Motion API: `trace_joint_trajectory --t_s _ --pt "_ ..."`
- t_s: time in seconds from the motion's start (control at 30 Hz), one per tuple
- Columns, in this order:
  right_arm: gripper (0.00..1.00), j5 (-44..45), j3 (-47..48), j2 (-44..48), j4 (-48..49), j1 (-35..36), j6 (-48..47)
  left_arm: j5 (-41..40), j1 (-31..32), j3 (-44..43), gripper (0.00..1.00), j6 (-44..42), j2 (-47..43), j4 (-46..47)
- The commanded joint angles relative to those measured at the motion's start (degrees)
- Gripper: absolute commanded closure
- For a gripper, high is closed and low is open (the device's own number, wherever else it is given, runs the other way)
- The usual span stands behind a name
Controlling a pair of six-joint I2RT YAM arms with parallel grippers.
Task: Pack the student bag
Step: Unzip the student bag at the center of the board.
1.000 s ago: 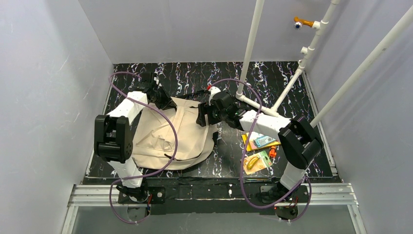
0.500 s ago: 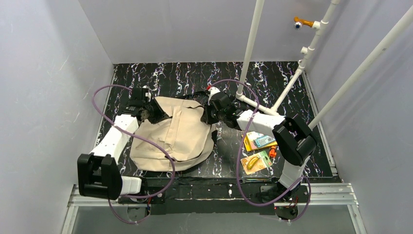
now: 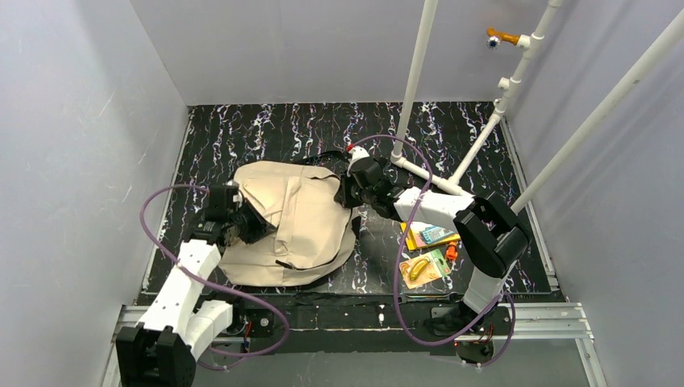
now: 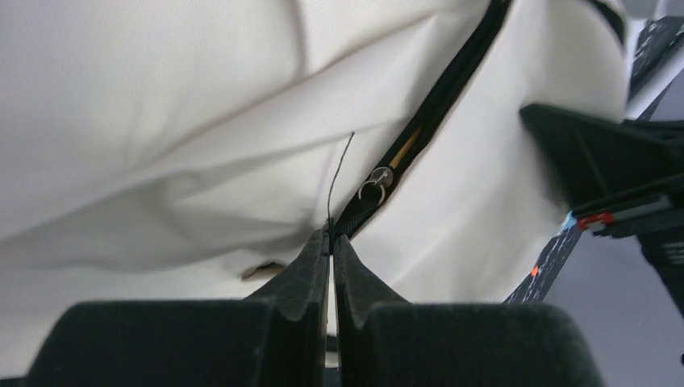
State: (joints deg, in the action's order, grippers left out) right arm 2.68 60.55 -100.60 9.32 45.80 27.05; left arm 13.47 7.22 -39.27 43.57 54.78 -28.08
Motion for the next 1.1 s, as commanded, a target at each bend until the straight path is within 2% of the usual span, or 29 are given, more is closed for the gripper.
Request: trace_joint_trajectory --t_s 0.0,0.17,0.33,0.8,0.83,0.9,0.97,1.07 --pt "0.99 6.20 -0.82 1.95 3.63 -0.81 0.53 1.09 -0.19 4.46 1.00 3.26 -6.59 -8.82" --pt "0.99 4.86 -0.11 0.47 3.77 -0.83 1.08 -1.49 -0.19 4.86 1.00 6.82 -14.64 -18.71" --pt "0.99 4.87 0.55 0.29 3.51 -0.87 0.27 -5.86 -0.19 4.03 1.00 10.41 -17.44 -26.22" --pt "0.99 1.92 0.95 0.25 1.97 -0.85 -1.20 -6.81 -0.19 3.16 1.00 9.94 -15.51 -25.52" --pt "0.98 1.29 1.37 0.18 1.39 -0.82 -1.61 -6.20 -0.17 2.62 0.93 8.97 -15.21 -24.70" --pt "0.86 0.41 2.80 -0.37 -0.05 -0.81 -2.17 -4.58 -0.19 1.45 0.66 7.48 -14.13 -22.74" --pt "0.79 -1.13 4.88 -1.30 -2.42 -0.85 -2.72 -3.04 -0.19 -0.05 0.39 7.36 -12.17 -21.14" --pt "0.62 -2.22 6.21 -1.44 -4.28 -0.81 -3.32 -1.49 -0.19 -0.32 0.29 9.95 -10.94 -19.97"
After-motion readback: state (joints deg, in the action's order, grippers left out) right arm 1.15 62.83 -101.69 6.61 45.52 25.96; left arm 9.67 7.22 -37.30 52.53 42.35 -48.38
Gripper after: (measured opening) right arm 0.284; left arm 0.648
